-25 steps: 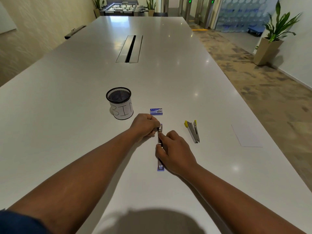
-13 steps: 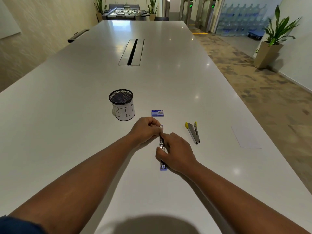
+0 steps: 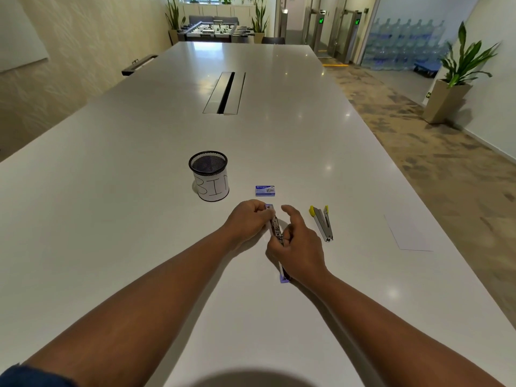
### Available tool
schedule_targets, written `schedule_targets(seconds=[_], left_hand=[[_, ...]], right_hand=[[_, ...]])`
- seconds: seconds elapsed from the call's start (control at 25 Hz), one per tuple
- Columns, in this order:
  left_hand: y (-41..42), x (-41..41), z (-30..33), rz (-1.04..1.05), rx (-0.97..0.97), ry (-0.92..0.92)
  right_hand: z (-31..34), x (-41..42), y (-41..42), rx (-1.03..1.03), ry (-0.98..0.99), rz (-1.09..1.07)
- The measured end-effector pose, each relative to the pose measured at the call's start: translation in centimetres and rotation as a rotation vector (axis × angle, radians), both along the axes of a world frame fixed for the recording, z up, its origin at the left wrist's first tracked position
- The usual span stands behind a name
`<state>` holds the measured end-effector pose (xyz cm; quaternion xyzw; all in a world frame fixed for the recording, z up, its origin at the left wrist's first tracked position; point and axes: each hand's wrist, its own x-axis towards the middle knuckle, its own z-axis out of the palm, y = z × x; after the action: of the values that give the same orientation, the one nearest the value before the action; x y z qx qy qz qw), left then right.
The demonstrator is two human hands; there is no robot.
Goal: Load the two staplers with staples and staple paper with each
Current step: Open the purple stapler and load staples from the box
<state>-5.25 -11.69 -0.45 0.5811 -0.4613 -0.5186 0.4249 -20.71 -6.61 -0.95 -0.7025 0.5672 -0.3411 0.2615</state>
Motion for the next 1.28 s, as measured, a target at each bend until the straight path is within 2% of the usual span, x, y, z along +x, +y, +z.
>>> schedule_targets(seconds=[0.08,0.2,0.28,0.4,0.44,0.56,0.68,0.88,1.04,1.28], left_hand=[[0.3,-0.5,0.1,0.048,0.018,0.124],[0.8,-0.8,0.3,0.183,-0.018,0.172],[0.9,-0.8,0.4,0.238,-0.036,0.164],[1.0,-0.8,0.5,0.263,-0.039,0.092],[1.1,-0.8,0.6,0.255,-0.044,0.070],[1.6,-1.0,1.2,0.197,-0.039,0.084],[2.5,-1.2,1.7,0.090,-0.040,0.137],[3.0,-0.3,2.4,-0.132,-0.015,0.247],[3.1,0.1,2.3,-0.155,-0.014,0.229],[2.6,-0.3,1.3,-0.100,-0.051,0.194]], right_hand=[[-0.2,0.0,0.1,-0.012,-0.036,0.006],[-0.2,-0.2,-0.2,0.051,-0.148,0.015],[0.2,-0.7,-0.5,0.168,-0.336,0.066],[1.0,-1.8,-0.6,0.311,-0.806,0.130],[1.1,-2.1,-0.6,0.320,-0.904,0.121],[1.1,-2.3,-0.8,0.353,-1.016,0.072],[0.7,-1.6,-1.0,0.316,-0.831,0.087],[0.4,-0.7,-0.9,0.156,-0.235,0.162],[0.7,-0.5,-1.0,0.181,-0.214,0.202],[0.2,-0.2,-0.8,0.090,-0.011,0.138]])
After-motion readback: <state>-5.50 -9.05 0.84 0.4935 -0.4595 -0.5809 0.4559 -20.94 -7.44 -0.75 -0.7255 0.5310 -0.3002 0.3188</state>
